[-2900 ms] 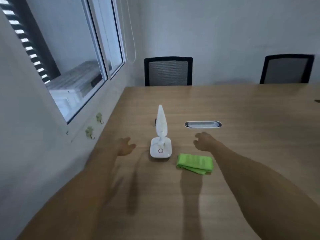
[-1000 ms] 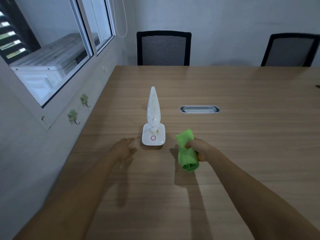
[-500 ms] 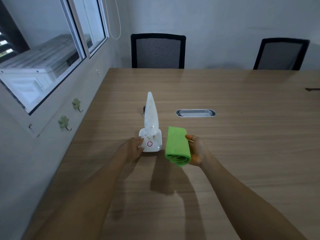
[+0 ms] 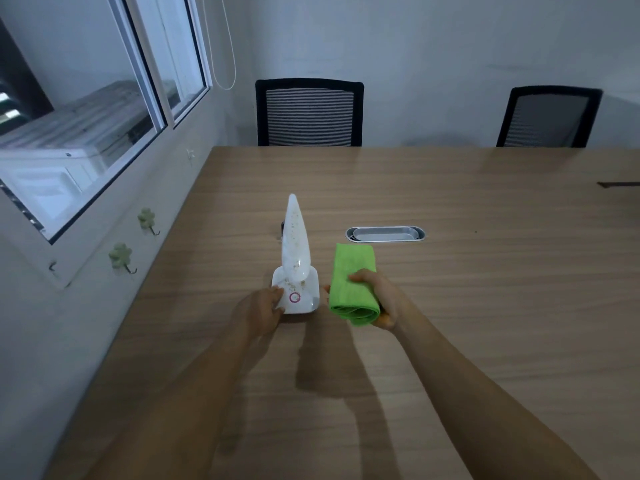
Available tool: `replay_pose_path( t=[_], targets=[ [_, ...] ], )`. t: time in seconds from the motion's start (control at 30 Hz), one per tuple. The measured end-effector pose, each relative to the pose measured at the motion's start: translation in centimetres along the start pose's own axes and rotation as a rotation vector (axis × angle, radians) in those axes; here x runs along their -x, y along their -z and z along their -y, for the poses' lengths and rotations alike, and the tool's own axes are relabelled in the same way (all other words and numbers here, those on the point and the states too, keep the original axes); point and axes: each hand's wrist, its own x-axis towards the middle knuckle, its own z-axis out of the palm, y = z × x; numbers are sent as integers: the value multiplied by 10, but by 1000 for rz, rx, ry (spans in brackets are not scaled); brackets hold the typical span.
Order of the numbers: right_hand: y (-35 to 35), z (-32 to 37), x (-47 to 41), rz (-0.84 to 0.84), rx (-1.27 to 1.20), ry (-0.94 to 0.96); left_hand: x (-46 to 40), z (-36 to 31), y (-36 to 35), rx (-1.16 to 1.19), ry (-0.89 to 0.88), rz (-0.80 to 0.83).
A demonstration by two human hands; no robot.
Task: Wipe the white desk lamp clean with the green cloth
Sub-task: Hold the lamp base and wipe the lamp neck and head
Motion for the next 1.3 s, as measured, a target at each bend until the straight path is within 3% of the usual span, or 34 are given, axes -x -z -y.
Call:
replay_pose_path(
  t=[0.1, 0.27, 0.33, 0.5, 0.7, 1.0, 1.13, 1.3],
  targets=[
    [-25, 32, 10, -122, 435, 203, 1, -2, 0, -9, 0, 0],
    [-75, 80, 39, -58, 1053, 782, 6, -6, -3, 40, 30, -34],
    [-87, 86, 44, -2, 1280, 925, 6, -7, -4, 21, 41, -44],
    [-95, 83, 45, 123, 1529, 894, 1, -9, -1, -47, 76, -4],
    [-88, 87, 51, 278, 1635, 738, 2, -12, 1, -82, 56, -7],
    [-90, 88, 59, 282, 1735, 614, 4, -12, 4, -40, 83, 3],
    [-86, 79, 77, 375, 1824, 713, 2, -17, -4, 169, 113, -27],
    [-77, 77, 99, 392, 1841, 843, 17, -6, -26, 445, 65, -292]
  ],
)
